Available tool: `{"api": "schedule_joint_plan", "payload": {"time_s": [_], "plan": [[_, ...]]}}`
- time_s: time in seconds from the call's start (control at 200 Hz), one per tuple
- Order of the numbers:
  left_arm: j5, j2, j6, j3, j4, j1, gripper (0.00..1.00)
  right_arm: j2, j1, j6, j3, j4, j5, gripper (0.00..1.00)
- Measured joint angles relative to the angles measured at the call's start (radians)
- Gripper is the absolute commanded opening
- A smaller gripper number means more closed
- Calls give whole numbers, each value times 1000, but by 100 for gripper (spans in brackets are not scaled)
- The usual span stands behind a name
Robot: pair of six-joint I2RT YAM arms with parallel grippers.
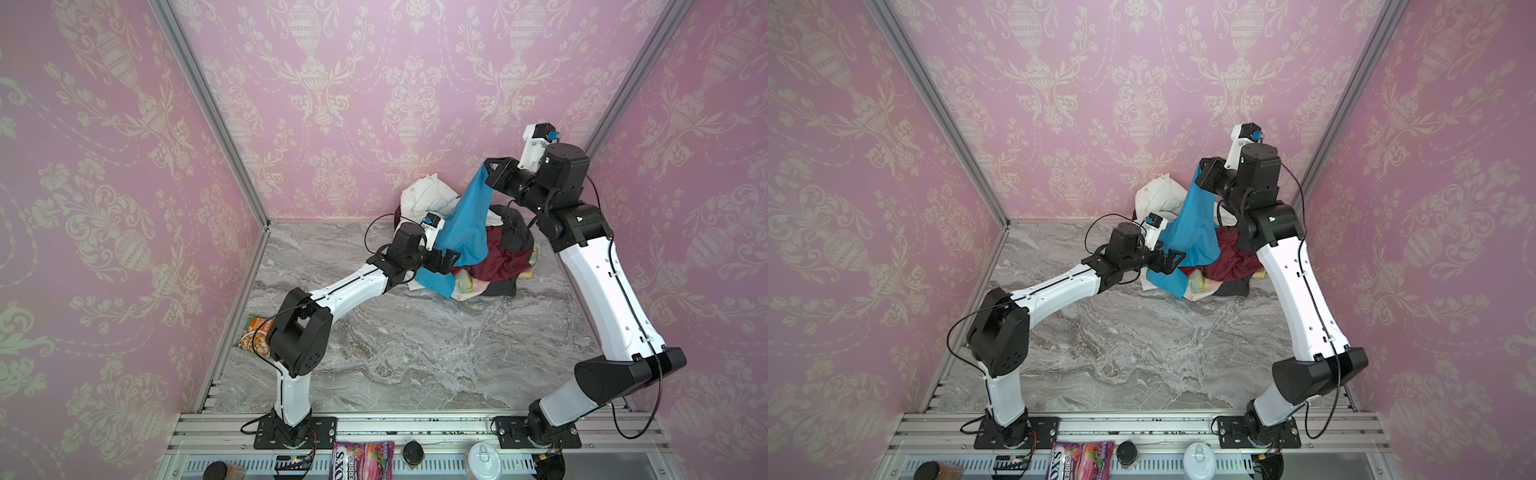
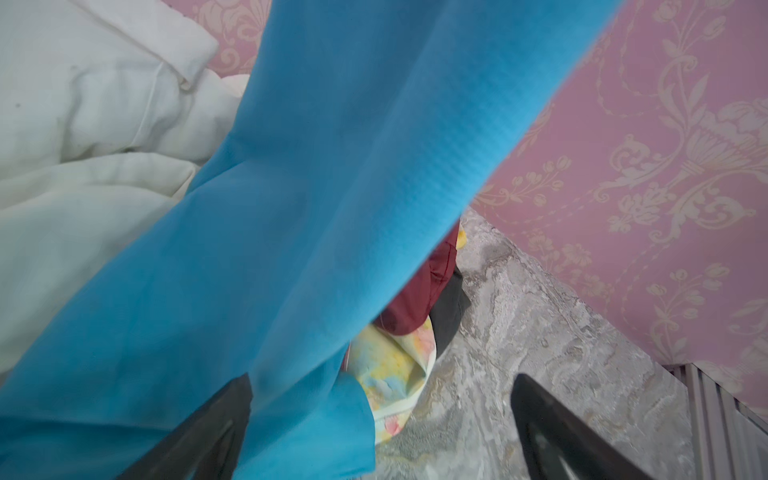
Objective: Pick out a specific cloth from the pile
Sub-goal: 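Grasp the lifted teal cloth with the left gripper while the right holds it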
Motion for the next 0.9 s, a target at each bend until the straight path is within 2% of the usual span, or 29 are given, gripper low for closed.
{"api": "schedule_joint_plan", "payload": {"time_s": [0.15, 0.19, 0.235, 0.811, 0.861, 0.901], "plan": [[-51, 177, 18, 199, 36, 0, 22, -42, -1, 3, -66, 17, -7, 0], [-57, 203, 18, 234, 36, 1, 9, -50, -5, 4, -89, 21, -10, 0], [-57, 220, 18, 261, 36, 1, 0, -56, -10, 4, -113, 26, -13, 0], [21, 162, -87, 246, 82, 1, 0, -157, -144, 22, -586, 126, 6, 0], [30, 148, -97, 246, 82, 1, 0, -169, -149, 22, -623, 132, 7, 9], [38, 138, -106, 251, 82, 1, 0, -177, -151, 22, -649, 136, 9, 20]]}}
